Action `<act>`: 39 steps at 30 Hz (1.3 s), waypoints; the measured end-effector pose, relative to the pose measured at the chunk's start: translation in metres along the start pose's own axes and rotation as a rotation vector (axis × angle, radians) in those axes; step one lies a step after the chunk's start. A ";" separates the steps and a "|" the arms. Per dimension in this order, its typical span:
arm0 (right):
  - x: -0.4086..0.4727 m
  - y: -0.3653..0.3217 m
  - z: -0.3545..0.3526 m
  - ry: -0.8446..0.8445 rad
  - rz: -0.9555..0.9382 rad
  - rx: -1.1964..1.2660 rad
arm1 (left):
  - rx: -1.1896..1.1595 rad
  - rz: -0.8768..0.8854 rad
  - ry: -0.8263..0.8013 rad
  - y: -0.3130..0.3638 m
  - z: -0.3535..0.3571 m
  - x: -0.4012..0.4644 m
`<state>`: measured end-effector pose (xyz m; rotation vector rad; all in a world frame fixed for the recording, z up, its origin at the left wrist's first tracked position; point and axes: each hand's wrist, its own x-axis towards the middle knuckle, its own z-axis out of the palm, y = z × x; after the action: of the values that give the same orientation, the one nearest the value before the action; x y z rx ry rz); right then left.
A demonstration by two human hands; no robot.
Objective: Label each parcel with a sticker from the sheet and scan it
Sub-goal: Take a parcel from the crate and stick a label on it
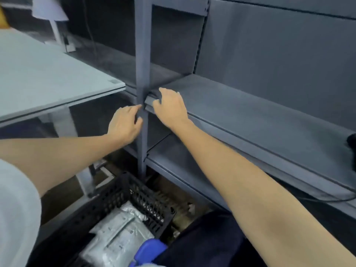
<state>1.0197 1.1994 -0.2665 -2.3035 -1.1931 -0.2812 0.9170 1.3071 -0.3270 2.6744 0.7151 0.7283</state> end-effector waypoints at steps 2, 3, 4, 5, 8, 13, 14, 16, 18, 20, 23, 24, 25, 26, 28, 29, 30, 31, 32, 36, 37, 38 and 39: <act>-0.018 -0.016 0.028 -0.028 -0.057 0.109 | 0.012 -0.069 -0.047 -0.024 0.016 -0.027; -0.028 -0.019 0.044 -0.087 -0.070 0.134 | 0.013 -0.104 -0.078 -0.034 0.027 -0.041; -0.039 -0.019 0.060 -0.163 -0.067 0.138 | 0.011 -0.136 -0.112 -0.043 0.038 -0.054; -0.051 -0.015 0.076 -0.236 -0.049 0.131 | 0.003 -0.165 -0.149 -0.051 0.051 -0.067; -0.085 0.005 0.121 -0.412 0.040 0.084 | -0.020 -0.265 -0.269 -0.070 0.087 -0.103; -0.128 0.038 0.177 -0.688 0.165 -0.029 | -0.050 -0.381 -0.436 -0.094 0.135 -0.151; -0.135 0.042 0.186 -0.721 0.178 -0.042 | -0.057 -0.403 -0.464 -0.099 0.144 -0.160; -0.148 0.049 0.205 -0.771 0.211 -0.053 | -0.074 -0.449 -0.520 -0.110 0.160 -0.179; -0.162 0.055 0.224 -0.820 0.252 -0.059 | -0.094 -0.499 -0.568 -0.120 0.176 -0.198; -0.175 0.059 0.243 -0.880 0.276 -0.075 | -0.121 -0.572 -0.620 -0.130 0.190 -0.218; -0.193 0.063 0.272 -1.003 0.282 -0.115 | -0.132 -0.648 -0.689 -0.143 0.210 -0.245; -0.198 0.063 0.281 -1.046 0.281 -0.126 | -0.148 -0.669 -0.702 -0.147 0.216 -0.253; -0.203 0.064 0.289 -1.091 0.278 -0.138 | -0.167 -0.692 -0.714 -0.151 0.222 -0.262; -0.208 0.065 0.297 -1.137 0.272 -0.151 | -0.181 -0.712 -0.728 -0.155 0.227 -0.269; -0.216 0.065 0.311 -1.217 0.268 -0.166 | -0.191 -0.756 -0.758 -0.161 0.236 -0.283; -0.221 0.066 0.317 -1.248 0.271 -0.172 | -0.193 -0.779 -0.768 -0.164 0.240 -0.289; -0.225 0.065 0.323 -1.276 0.272 -0.179 | -0.195 -0.800 -0.776 -0.166 0.244 -0.293; -0.228 0.065 0.329 -1.302 0.271 -0.182 | -0.195 -0.816 -0.780 -0.168 0.247 -0.297; -0.231 0.066 0.334 -1.325 0.276 -0.177 | -0.196 -0.828 -0.782 -0.171 0.251 -0.300; -0.240 0.069 0.350 -1.379 0.315 -0.143 | -0.231 -0.939 -0.790 -0.182 0.266 -0.307; -0.241 0.071 0.353 -1.384 0.320 -0.141 | -0.244 -0.976 -0.790 -0.185 0.269 -0.308; -0.243 0.074 0.355 -1.390 0.328 -0.140 | -0.250 -1.003 -0.790 -0.187 0.274 -0.309; -0.243 0.076 0.356 -1.389 0.332 -0.139 | -0.251 -1.016 -0.791 -0.188 0.276 -0.309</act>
<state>0.9181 1.1863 -0.6920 -2.6997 -1.2394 1.6218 0.7592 1.2654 -0.7518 1.7301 1.3800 -0.4435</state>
